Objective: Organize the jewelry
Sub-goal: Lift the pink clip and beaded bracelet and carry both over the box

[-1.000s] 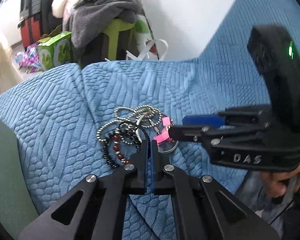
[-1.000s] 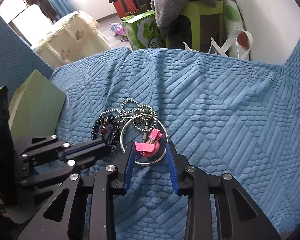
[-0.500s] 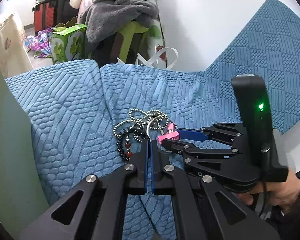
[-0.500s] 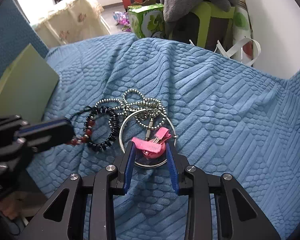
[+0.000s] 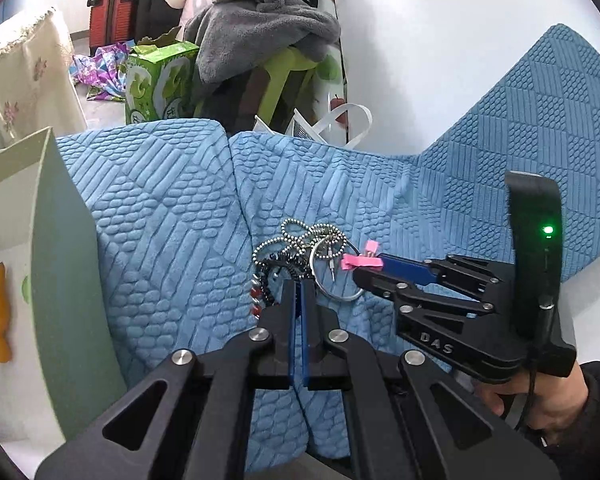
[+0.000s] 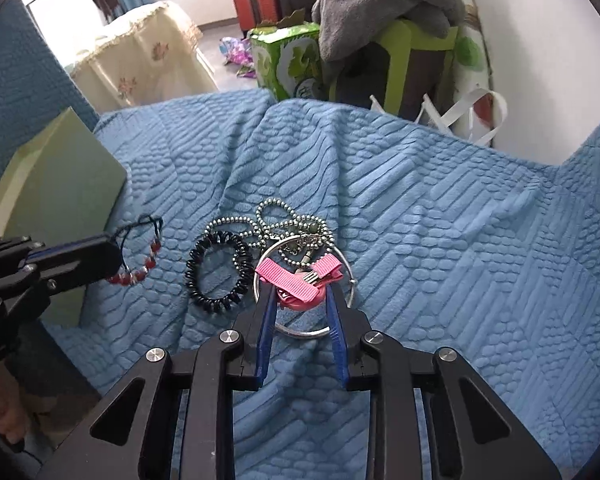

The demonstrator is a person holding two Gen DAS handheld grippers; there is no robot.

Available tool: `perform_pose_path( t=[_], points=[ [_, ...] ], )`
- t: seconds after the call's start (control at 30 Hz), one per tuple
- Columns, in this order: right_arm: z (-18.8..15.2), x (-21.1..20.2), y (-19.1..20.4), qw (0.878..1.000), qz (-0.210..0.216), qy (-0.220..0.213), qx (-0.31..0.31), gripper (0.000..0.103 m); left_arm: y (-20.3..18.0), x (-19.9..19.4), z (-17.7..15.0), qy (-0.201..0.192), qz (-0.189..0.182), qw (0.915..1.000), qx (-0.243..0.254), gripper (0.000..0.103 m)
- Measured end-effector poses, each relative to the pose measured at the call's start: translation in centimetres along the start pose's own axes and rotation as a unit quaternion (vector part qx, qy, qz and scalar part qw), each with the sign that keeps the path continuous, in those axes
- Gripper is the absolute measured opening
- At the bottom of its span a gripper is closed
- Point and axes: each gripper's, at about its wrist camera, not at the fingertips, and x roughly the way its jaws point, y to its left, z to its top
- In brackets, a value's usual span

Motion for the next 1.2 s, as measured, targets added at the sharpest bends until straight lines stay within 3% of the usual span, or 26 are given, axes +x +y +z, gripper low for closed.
perform_pose_path(
  t=[0.37,0.83,1.0,1.2],
  points=[
    [-1.1,-5.3,2.6,0.999,0.008,-0.036,0.024,0.023,-0.6,-3.5,-0.1,-0.003,0.006,1.0000,0.006,0.001],
    [3.3,-15.7,7.4,0.988,0.033,-0.154,0.003,0.023,0.1,-15.0,3.0,-0.126,0.031,0.9913,0.024,0.001],
    [4.5,-16.8,10.0,0.984,0.053,-0.171,-0.014,0.023,2.9,-16.1,1.9,-0.129,0.052,0.9904,0.000,0.001],
    [4.9,-14.5,13.5,0.985,0.087,-0.148,-0.035,0.023,6.6,-16.1,0.5,-0.112,0.075,0.9900,-0.041,0.001]
  ],
)
